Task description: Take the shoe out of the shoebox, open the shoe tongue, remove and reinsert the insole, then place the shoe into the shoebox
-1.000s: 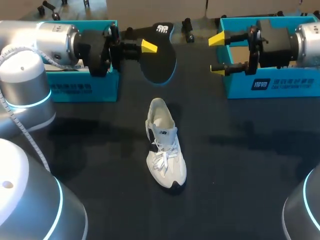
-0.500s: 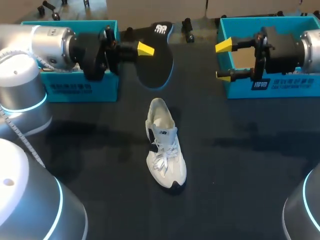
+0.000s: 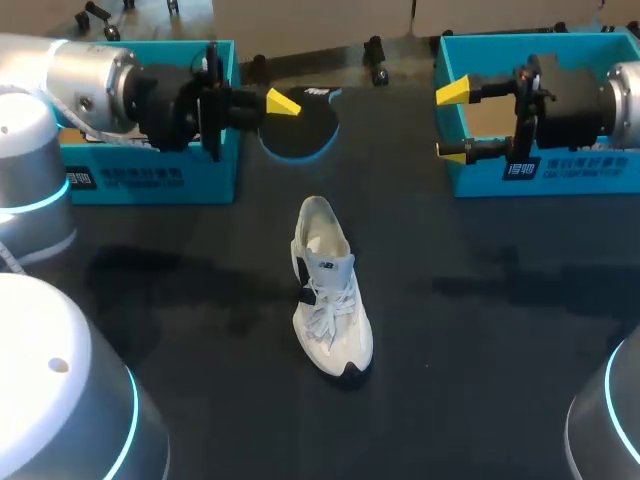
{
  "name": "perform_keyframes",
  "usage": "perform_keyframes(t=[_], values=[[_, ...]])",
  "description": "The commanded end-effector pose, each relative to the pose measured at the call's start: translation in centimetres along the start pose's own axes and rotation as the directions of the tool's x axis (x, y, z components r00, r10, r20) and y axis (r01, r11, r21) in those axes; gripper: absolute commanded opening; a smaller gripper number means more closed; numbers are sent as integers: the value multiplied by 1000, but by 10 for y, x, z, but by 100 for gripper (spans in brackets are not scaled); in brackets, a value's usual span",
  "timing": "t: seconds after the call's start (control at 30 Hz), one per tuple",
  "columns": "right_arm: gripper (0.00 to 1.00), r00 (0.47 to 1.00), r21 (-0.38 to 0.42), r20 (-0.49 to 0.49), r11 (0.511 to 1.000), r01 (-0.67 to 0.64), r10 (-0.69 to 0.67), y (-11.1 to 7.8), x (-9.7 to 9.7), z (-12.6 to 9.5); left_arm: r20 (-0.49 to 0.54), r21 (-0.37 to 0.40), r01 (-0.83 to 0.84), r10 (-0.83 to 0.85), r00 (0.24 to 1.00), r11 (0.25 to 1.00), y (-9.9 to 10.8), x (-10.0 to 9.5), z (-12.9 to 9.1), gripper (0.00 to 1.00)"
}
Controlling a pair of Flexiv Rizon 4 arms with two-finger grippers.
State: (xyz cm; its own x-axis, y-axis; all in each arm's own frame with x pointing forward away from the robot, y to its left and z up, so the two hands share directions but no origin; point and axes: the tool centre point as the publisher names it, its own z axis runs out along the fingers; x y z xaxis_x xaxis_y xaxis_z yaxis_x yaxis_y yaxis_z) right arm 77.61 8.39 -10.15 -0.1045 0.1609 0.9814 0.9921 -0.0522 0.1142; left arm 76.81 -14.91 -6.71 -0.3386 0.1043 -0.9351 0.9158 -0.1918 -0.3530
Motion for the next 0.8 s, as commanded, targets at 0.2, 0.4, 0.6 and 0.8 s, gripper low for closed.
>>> perform_keyframes(t=[0.2,0.4,0.6,0.8], values=[[100,1000,-2,0,1000,0,0,-1,0,1,-81,-47,648,-650,756,760,-5,1,-6,0],[100,1000,-2,0,1000,0,0,-1,0,1,28,21,805,-805,593,593,-7,1,-3,0],[100,1000,-2,0,1000,0,0,-1,0,1,40,28,816,-817,576,577,-6,1,-2,0],[100,1000,-2,0,1000,0,0,-1,0,1,40,28,816,-817,576,577,-6,1,-2,0]])
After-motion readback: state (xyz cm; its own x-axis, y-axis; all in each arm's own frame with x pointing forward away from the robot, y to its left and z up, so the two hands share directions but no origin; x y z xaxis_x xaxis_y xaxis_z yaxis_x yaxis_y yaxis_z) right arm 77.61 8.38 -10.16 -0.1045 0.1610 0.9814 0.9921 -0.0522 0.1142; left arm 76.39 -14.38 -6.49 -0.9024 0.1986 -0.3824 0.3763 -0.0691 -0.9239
